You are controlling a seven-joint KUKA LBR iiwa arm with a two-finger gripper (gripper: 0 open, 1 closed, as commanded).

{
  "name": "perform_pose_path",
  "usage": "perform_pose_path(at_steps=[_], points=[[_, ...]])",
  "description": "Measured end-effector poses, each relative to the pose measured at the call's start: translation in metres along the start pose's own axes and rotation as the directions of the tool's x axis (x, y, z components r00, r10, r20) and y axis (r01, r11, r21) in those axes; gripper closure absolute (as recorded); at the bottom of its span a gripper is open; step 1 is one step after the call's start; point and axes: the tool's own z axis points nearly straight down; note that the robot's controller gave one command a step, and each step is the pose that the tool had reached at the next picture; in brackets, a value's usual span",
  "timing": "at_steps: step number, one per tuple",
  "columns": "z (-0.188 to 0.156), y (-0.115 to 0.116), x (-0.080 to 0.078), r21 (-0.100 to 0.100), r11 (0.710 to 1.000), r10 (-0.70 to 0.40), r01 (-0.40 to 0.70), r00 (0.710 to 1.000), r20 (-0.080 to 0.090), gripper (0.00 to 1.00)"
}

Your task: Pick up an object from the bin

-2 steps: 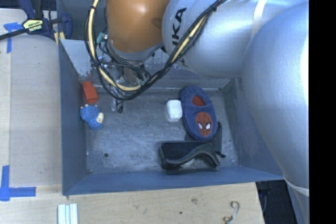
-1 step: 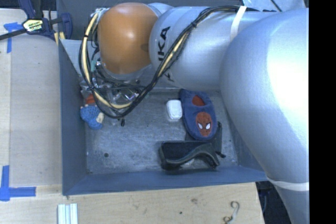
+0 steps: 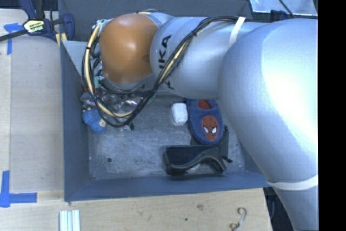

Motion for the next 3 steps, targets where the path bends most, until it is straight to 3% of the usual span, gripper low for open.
perform_pose_path(at_steps=[1, 2, 3], points=[[0.0, 0.002, -0.001, -0.004, 1.0, 0.002, -0.002, 1.0, 0.002, 1.0], [-0.163, 0.027, 0.013, 0.003, 0.999, -0.04, 0.04, 0.999, 0.011, 1.0], [-0.158, 0.027, 0.014, -0.002, 0.999, -0.037, 0.037, 0.999, 0.005, 0.0]])
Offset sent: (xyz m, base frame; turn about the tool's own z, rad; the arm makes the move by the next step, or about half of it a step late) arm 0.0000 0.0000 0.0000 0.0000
